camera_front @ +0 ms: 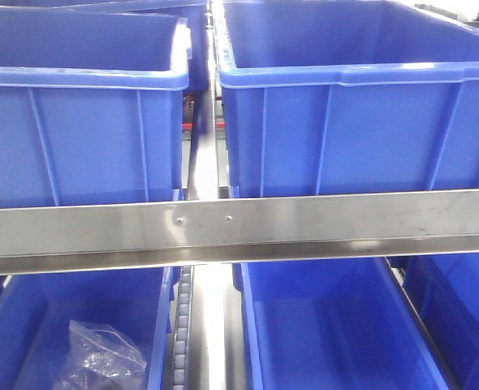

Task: Place green plate on second shelf with right arm
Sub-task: 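Open the right gripper and raise it out of the bin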

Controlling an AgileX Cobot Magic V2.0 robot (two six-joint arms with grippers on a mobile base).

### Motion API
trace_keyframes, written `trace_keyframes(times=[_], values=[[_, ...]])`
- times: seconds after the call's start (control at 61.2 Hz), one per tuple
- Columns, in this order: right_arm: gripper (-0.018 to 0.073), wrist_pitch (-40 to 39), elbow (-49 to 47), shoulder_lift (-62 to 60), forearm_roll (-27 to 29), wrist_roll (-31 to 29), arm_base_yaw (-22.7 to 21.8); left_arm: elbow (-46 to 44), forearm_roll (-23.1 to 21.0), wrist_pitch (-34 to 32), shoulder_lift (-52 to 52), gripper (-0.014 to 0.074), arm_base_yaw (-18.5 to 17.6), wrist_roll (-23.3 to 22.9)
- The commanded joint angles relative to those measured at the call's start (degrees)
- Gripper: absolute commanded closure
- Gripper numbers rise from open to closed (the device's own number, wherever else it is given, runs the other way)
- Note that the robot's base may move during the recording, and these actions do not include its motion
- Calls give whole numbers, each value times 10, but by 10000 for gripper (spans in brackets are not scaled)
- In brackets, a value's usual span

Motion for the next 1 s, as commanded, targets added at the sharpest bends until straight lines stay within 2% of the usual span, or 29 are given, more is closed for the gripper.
trace_keyframes(times=[0.0, 0.18, 0.376, 0.523, 0.98], values=[[505, -41, -11, -12, -4, 0, -3, 18, 2, -39, -13, 472, -4, 0], [505, -38, 64, -89, -5, 0, -3, 18, 2, -39, -13, 472, -4, 0], [505, -34, 184, -265, -5, 0, -3, 18, 2, -39, -13, 472, -4, 0], [505, -4, 221, -356, -5, 0, -3, 18, 2, -39, -13, 472, -4, 0], [505, -4, 248, -379, -4, 0, -3, 18, 2, -39, -13, 472, -4, 0]])
